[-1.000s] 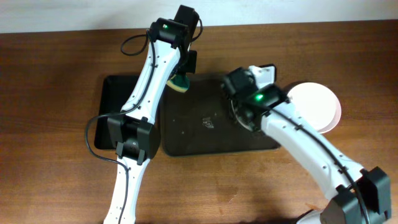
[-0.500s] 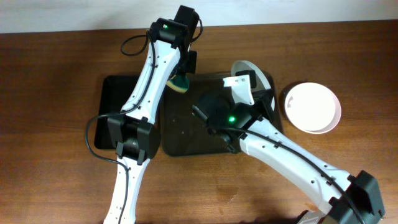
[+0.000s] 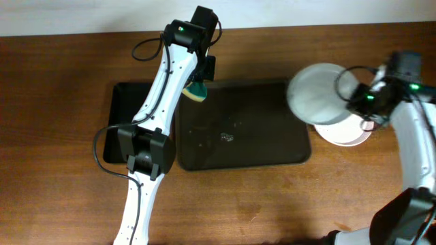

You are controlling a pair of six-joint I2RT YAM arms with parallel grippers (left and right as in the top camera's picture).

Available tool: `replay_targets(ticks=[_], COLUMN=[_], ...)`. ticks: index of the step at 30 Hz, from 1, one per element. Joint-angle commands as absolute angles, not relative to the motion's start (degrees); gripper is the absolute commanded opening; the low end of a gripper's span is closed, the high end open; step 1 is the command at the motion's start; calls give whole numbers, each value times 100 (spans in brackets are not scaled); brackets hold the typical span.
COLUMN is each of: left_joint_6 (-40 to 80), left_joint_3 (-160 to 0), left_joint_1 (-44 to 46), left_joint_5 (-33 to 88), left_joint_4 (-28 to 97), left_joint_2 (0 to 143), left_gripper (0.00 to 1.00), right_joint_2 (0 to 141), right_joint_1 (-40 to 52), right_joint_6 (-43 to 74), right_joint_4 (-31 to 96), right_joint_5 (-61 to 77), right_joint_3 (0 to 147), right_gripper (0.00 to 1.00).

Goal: Clean dirty plates on tray and stack at the side
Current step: 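Lift the last plate with the right gripper and stack it on the pile, then place the sponge back in the small black tray with the left gripper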

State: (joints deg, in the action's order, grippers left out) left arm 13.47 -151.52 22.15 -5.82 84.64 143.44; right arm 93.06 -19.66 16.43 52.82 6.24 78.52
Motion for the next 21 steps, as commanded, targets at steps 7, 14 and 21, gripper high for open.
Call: replay_targets(ticks=[7,14,21], left_joint_6=[1273,1278,1476], left_joint_3=[-15262,-15944,-14175], left_joint_1=[2222,1990,1011], left_joint_5=[-578,-578,-506], left_joint_4=[8451,9620,9673], left_joint_2=[14256,13830,11797], left_gripper=[0,0,0], right_joint_2=[10711,9981,9454], right_joint_1=[-2952,-2403,-1177], right_joint_6=[1570,1476,1372], right_joint_4=[5026,5339,5398], right_joint_5=[731,934,1033], right_joint_3=[7863,8001,7999], right_gripper=[28,68,87])
